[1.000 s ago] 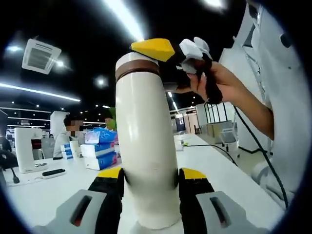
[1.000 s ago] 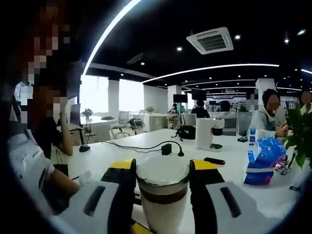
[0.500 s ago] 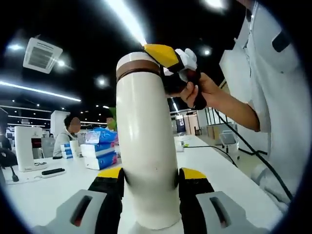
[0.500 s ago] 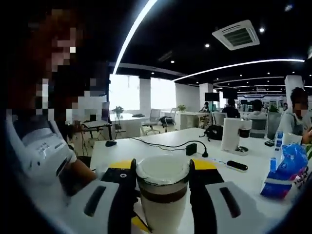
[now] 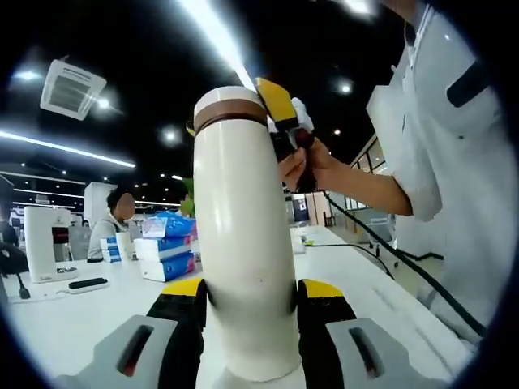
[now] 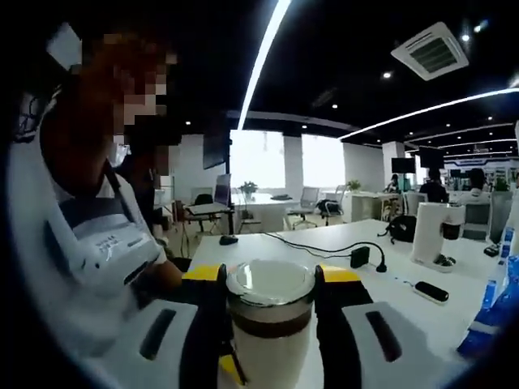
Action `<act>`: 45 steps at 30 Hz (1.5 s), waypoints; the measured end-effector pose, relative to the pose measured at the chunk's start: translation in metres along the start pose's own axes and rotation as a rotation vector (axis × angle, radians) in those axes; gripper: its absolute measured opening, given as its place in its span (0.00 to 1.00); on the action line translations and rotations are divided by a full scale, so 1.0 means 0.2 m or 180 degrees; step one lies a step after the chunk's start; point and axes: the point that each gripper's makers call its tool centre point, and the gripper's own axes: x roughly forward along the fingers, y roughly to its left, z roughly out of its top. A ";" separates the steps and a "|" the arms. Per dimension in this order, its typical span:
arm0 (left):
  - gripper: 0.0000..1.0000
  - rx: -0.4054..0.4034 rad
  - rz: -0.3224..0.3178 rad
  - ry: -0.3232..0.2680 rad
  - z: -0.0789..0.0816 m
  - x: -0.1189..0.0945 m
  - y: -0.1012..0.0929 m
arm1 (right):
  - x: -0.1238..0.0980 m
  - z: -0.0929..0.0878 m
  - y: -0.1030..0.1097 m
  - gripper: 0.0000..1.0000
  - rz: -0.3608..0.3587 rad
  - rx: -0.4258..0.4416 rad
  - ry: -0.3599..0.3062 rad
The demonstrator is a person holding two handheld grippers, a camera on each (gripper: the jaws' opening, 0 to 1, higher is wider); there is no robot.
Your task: Grasp the water cup twist off the cup lid place the cup lid on the table
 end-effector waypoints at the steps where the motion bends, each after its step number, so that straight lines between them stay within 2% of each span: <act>1: 0.45 0.0003 -0.0003 0.0000 0.00 0.00 0.00 | 0.00 0.00 0.00 0.45 0.0049 0.0002 -0.0034; 6: 0.45 -0.0012 0.0003 0.0000 0.00 0.00 0.01 | 0.03 -0.01 0.03 0.46 0.0103 0.0002 -0.0108; 10: 0.45 0.0004 -0.0004 0.0001 0.00 0.01 0.00 | 0.06 -0.03 0.04 0.49 -0.0010 0.0055 -0.0035; 12: 0.45 0.0027 -0.0012 0.0002 0.00 0.00 0.00 | 0.04 -0.03 -0.01 0.58 -0.0223 0.0008 0.0054; 14: 0.45 0.0048 -0.0018 0.0001 0.00 0.00 0.00 | 0.02 -0.01 0.00 0.64 -0.0312 0.0056 0.0070; 18: 0.45 0.0046 -0.0014 0.0004 0.00 0.00 0.00 | -0.04 0.03 0.00 0.70 -0.0620 0.0087 0.0128; 22: 0.45 0.0057 -0.0012 0.0005 0.00 0.00 0.00 | -0.11 0.08 0.05 0.75 -0.1066 -0.0118 0.0155; 23: 0.45 0.0059 -0.0012 0.0006 0.00 0.01 0.00 | -0.12 0.10 0.06 0.75 -0.1223 -0.0102 0.0103; 25: 0.45 0.0065 -0.0012 0.0006 0.00 0.01 0.00 | -0.13 0.12 0.09 0.76 -0.1360 -0.0063 -0.0010; 26: 0.45 0.0069 -0.0011 0.0007 0.00 0.01 0.00 | -0.15 0.16 0.11 0.76 -0.1525 0.0182 -0.0260; 27: 0.45 0.0070 -0.0011 0.0007 0.00 0.01 0.00 | -0.15 0.16 0.12 0.76 -0.1569 0.0328 -0.0370; 28: 0.45 0.0069 -0.0012 0.0008 0.00 0.01 0.00 | -0.15 0.16 0.16 0.77 -0.1558 0.0460 -0.0440; 29: 0.45 0.0068 -0.0011 0.0009 0.00 0.01 0.00 | -0.16 0.15 0.17 0.77 -0.1674 0.0458 -0.0490; 32: 0.45 0.0068 -0.0011 0.0011 0.00 0.01 0.00 | -0.19 0.10 0.19 0.78 -0.2082 0.0231 -0.0347; 33: 0.45 0.0067 -0.0010 0.0011 0.00 0.01 0.00 | -0.19 0.09 0.20 0.78 -0.2153 0.0209 -0.0316; 34: 0.45 0.0066 -0.0009 0.0011 0.00 0.01 0.00 | -0.20 0.07 0.20 0.78 -0.2328 0.0180 -0.0286; 36: 0.45 0.0061 -0.0008 0.0013 0.00 0.01 0.00 | -0.21 0.05 0.21 0.78 -0.2527 0.0175 -0.0330; 40: 0.45 0.0058 -0.0008 0.0014 0.00 0.01 0.00 | -0.19 -0.01 0.20 0.78 -0.2752 0.0125 -0.0256; 45: 0.45 0.0056 -0.0008 0.0020 0.00 0.01 0.00 | -0.16 -0.03 0.16 0.75 -0.2791 0.0116 -0.0158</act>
